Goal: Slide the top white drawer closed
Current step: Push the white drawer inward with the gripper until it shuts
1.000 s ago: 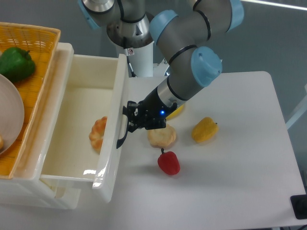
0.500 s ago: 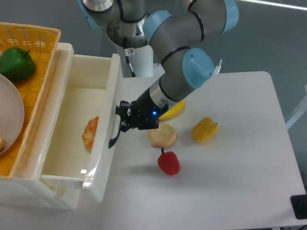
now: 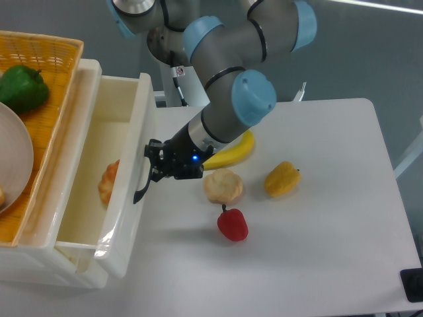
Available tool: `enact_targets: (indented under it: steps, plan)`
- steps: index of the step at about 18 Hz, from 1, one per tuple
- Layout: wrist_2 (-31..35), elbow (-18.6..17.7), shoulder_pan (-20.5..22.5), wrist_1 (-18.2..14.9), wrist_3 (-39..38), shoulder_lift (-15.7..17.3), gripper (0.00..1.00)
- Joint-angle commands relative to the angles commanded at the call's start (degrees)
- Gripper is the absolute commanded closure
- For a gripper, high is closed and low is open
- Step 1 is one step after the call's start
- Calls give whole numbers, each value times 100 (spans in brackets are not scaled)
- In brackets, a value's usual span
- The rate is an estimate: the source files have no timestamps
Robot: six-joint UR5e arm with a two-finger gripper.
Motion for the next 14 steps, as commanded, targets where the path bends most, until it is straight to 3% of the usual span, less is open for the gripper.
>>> enact_targets:
  steps: [14]
  plan:
    - [-9, 0, -510, 44, -281, 0, 100]
